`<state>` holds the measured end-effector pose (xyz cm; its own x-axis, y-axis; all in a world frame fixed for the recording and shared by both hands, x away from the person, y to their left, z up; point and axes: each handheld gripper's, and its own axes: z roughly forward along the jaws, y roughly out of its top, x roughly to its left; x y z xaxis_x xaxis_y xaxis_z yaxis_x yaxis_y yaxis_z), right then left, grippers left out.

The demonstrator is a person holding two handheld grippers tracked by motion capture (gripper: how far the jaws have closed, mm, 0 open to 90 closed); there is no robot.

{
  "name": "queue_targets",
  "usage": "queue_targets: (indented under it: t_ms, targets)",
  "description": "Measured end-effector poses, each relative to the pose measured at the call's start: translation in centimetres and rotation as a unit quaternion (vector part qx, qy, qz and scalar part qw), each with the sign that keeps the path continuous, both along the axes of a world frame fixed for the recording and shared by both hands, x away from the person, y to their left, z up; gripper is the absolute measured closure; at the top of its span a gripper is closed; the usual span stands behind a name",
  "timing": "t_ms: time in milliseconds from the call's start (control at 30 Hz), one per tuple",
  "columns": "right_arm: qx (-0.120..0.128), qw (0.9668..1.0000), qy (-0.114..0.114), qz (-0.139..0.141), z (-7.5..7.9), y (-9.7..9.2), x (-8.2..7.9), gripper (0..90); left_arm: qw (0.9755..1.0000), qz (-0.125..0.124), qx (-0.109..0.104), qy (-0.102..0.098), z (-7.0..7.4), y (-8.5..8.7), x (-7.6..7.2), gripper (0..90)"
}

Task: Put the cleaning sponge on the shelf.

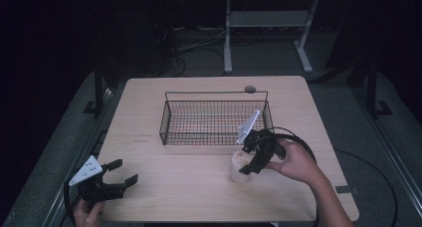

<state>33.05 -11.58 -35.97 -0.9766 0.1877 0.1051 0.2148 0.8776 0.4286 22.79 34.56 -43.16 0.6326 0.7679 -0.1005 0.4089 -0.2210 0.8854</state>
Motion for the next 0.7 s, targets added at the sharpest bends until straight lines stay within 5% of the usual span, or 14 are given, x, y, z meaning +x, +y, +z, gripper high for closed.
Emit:
queue_targets:
  t_ms: [700]
  targets:
    - [0.001,0.9999,-0.015,-0.002,3.3,0.1,1.8,28.6,1.0,-0.001,0.002,0.0,0.0,0.0,0.0,14.1]
